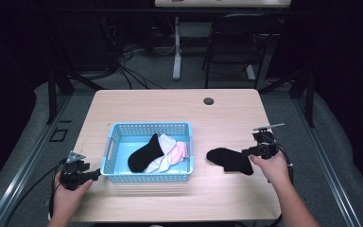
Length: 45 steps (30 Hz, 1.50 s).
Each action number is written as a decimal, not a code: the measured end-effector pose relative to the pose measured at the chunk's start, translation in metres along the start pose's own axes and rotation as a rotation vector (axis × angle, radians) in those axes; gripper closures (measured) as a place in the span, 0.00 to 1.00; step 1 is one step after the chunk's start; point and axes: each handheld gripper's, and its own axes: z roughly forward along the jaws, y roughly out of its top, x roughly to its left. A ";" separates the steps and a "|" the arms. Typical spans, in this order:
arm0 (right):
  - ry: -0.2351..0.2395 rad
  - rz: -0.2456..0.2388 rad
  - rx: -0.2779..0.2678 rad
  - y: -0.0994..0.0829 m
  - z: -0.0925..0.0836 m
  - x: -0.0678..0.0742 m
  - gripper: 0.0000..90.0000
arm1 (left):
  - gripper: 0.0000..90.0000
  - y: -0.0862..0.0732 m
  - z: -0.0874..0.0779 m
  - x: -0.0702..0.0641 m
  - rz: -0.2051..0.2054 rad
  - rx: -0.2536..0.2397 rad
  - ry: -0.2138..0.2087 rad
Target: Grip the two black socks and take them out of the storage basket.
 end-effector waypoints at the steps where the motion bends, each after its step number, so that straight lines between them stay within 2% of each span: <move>1: 0.005 0.002 -0.008 0.001 0.000 0.002 0.84 | 0.40 0.000 0.000 0.000 0.000 0.000 0.000; 9: 0.022 -0.064 -0.015 0.014 -0.007 0.024 0.83 | 0.40 0.000 0.000 0.000 0.000 0.000 -0.001; 15: 0.056 -0.138 -0.034 0.029 -0.009 0.059 0.79 | 0.40 0.000 0.000 0.000 0.000 0.001 -0.003; 24: 0.095 -0.232 -0.042 0.049 -0.005 0.101 0.76 | 0.40 0.000 -0.001 0.000 -0.001 -0.001 -0.006; 28: 0.104 -0.273 -0.038 0.057 0.000 0.121 0.75 | 0.40 0.001 -0.001 0.000 -0.002 -0.002 -0.007; 29: 0.110 -0.292 -0.039 0.060 0.003 0.130 0.75 | 0.40 0.001 -0.001 0.000 -0.001 -0.002 -0.007; 31: 0.119 -0.300 -0.045 0.062 0.004 0.134 0.75 | 0.40 0.001 -0.001 0.000 0.000 -0.004 -0.007; 38: 0.138 -0.356 -0.017 0.074 0.018 0.167 0.75 | 0.40 0.001 -0.001 0.000 0.001 -0.004 -0.010; 41: 0.151 -0.361 -0.008 0.080 0.028 0.181 0.75 | 0.39 0.001 -0.001 0.000 0.000 -0.003 -0.011; 44: 0.165 -0.350 -0.007 0.081 0.035 0.188 0.75 | 0.39 0.001 -0.001 0.001 -0.002 -0.005 -0.010; 45: 0.165 -0.363 0.004 0.082 0.037 0.190 0.75 | 0.39 0.001 -0.001 0.001 -0.002 -0.005 -0.010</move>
